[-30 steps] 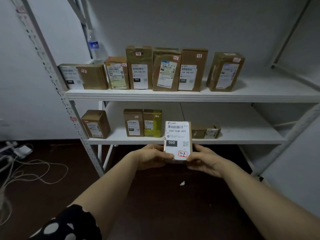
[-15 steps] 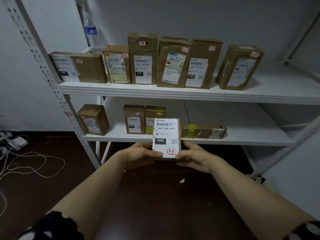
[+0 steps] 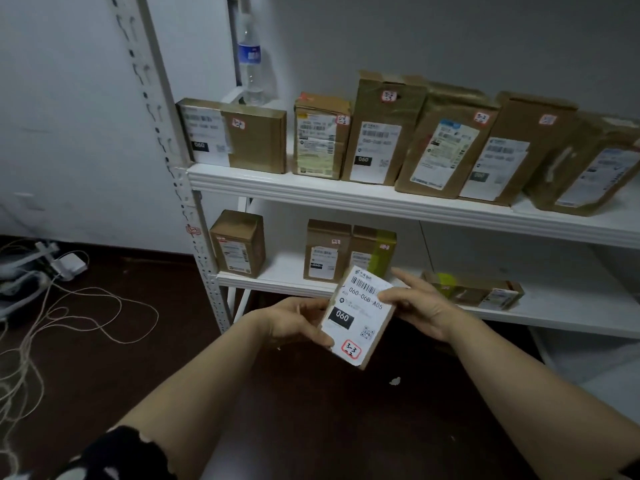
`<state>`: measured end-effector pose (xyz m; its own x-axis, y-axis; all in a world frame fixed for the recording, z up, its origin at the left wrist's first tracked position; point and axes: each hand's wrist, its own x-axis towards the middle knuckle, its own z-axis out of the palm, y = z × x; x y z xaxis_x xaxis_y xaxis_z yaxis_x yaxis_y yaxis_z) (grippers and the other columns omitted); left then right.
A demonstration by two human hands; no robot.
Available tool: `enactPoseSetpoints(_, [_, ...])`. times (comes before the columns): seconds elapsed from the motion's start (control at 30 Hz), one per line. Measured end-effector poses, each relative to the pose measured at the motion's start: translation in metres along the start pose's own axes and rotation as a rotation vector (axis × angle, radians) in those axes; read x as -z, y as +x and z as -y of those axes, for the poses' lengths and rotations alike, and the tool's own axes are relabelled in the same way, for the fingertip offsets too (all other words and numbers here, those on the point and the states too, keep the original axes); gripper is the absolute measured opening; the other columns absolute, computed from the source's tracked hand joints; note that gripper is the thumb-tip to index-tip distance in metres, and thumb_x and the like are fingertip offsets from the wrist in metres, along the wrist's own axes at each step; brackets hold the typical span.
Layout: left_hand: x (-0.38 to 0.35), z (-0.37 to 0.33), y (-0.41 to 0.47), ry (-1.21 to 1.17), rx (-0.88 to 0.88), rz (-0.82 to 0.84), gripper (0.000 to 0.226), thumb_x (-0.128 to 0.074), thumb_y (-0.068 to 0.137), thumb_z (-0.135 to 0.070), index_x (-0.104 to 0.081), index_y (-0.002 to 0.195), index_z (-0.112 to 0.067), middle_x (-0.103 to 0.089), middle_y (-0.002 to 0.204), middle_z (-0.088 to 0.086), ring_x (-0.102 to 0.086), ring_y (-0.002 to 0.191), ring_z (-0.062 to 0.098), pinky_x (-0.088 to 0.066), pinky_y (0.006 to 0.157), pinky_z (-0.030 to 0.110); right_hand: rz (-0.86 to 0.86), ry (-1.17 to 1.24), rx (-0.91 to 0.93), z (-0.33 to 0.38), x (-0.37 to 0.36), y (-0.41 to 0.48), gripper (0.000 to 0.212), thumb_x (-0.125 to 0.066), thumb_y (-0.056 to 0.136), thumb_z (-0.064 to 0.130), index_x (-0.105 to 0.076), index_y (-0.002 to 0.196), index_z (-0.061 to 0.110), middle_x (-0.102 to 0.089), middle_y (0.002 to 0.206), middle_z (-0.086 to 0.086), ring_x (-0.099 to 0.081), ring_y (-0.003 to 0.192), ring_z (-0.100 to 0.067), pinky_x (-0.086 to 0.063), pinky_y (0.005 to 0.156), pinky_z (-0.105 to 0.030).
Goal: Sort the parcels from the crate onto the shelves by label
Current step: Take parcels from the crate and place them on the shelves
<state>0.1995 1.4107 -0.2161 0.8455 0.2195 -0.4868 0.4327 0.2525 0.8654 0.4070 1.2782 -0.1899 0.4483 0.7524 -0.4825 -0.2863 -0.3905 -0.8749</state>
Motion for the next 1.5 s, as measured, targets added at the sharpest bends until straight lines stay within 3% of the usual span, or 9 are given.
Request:
enactPoseSetpoints(0.13, [0.043, 0.01, -0.005, 0.003, 0.009, -0.021, 0.074, -0.069, 0.07, 0.018, -0.052, 0.134, -0.016, -0.065, 0.123, 0.006, -0.061, 0.115, 0.019, -0.054, 0.089, 0.033, 0.174, -0.285, -0.041, 0.018, -0.037, 0.018, 0.071, -0.081, 0.062, -0.003, -0.056, 0.127, 0.01, -0.071, 0.108, -0.01, -0.066, 0.105, -0.025, -0.047, 0.101, -0.04])
enactPoseSetpoints(0.27, [0.083, 0.019, -0.003, 0.055, 0.05, -0.238, 0.105, -0.082, 0.05, -0.003, -0.039, 0.145, -0.017, -0.058, 0.132, -0.001, -0.051, 0.127, 0.018, -0.04, 0.108, 0.04, 0.123, -0.647, 0.083, 0.04, -0.079, 0.054, 0.058, -0.083, 0.064, 0.003, -0.058, 0.115, 0.014, -0.067, 0.103, -0.001, -0.063, 0.1, -0.018, -0.05, 0.089, -0.025])
enactPoseSetpoints(0.4, [0.116, 0.014, 0.0, 0.24, 0.117, -0.518, 0.066, -0.061, 0.079, 0.011, -0.048, 0.139, -0.013, -0.058, 0.129, 0.006, -0.055, 0.114, 0.017, -0.051, 0.078, 0.016, 0.005, -1.057, 0.228, 0.055, -0.123, 0.105, 0.081, -0.083, 0.062, 0.021, -0.043, 0.132, 0.016, -0.037, 0.126, -0.006, -0.046, 0.113, -0.019, -0.039, 0.095, -0.022])
enactPoseSetpoints(0.53, [0.157, 0.008, 0.013, 0.773, 0.195, -0.761, 0.06, -0.055, 0.085, -0.004, -0.045, 0.141, -0.019, -0.048, 0.142, 0.006, -0.046, 0.129, 0.025, -0.044, 0.101, 0.034, -0.054, -1.394, 0.376, 0.058, -0.155, 0.159, 0.086, -0.083, 0.06, 0.042, -0.041, 0.13, 0.016, -0.039, 0.125, -0.006, -0.044, 0.118, -0.024, -0.043, 0.096, -0.035])
enactPoseSetpoints(0.7, [0.209, 0.003, 0.05, 1.063, 0.153, -0.8, 0.06, -0.049, 0.088, 0.0, -0.038, 0.145, -0.017, -0.035, 0.149, 0.007, -0.026, 0.14, 0.023, -0.029, 0.113, 0.033, -0.059, -1.751, 0.492, 0.048, -0.183, 0.219, 0.081, -0.072, 0.073, 0.048, -0.036, 0.137, 0.013, -0.045, 0.13, -0.009, -0.045, 0.12, -0.026, -0.03, 0.099, -0.037])
enactPoseSetpoints(0.87, [0.245, -0.005, 0.082, 1.237, 0.106, -0.806, 0.071, -0.045, 0.09, 0.007, -0.021, 0.152, -0.018, -0.016, 0.158, 0.008, -0.009, 0.147, 0.024, -0.013, 0.116, 0.029, 0.018, -1.897, 0.496, 0.034, -0.203, 0.262, 0.083, -0.071, 0.076, 0.043, -0.031, 0.14, 0.009, -0.043, 0.134, -0.01, -0.043, 0.125, -0.025, -0.013, 0.114, -0.041])
enactPoseSetpoints(1.07, [0.284, -0.002, 0.113, 1.407, 0.063, -0.737, 0.071, -0.048, 0.095, -0.006, -0.009, 0.153, -0.017, -0.006, 0.16, 0.007, -0.001, 0.148, 0.026, -0.004, 0.12, 0.034, -0.018, -1.961, 0.462, 0.019, -0.215, 0.297, 0.07, -0.072, 0.075, 0.039, -0.041, 0.13, 0.009, -0.05, 0.129, -0.008, -0.044, 0.118, -0.025, -0.023, 0.106, -0.036])
enactPoseSetpoints(1.27, [0.288, 0.006, 0.125, 1.35, 0.061, -0.796, 0.057, -0.033, 0.101, -0.008, -0.01, 0.153, -0.018, -0.008, 0.16, 0.007, -0.007, 0.147, 0.023, -0.021, 0.115, 0.034, -0.038, -1.95, 0.383, 0.013, -0.219, 0.313, 0.069, -0.069, 0.076, 0.039, -0.042, 0.13, 0.007, -0.047, 0.131, -0.011, -0.043, 0.12, -0.026, -0.026, 0.106, -0.036])
enactPoseSetpoints(1.5, [0.286, 0.006, 0.128, 1.343, 0.0, -0.859, 0.054, -0.037, 0.099, -0.006, -0.022, 0.151, -0.013, -0.02, 0.157, 0.013, -0.019, 0.145, 0.027, -0.037, 0.105, 0.041, -0.05, -1.937, 0.338, 0.01, -0.219, 0.323, 0.076, -0.069, 0.079, 0.038, -0.032, 0.137, 0.007, -0.04, 0.138, -0.011, -0.037, 0.128, -0.028, -0.024, 0.109, -0.037])
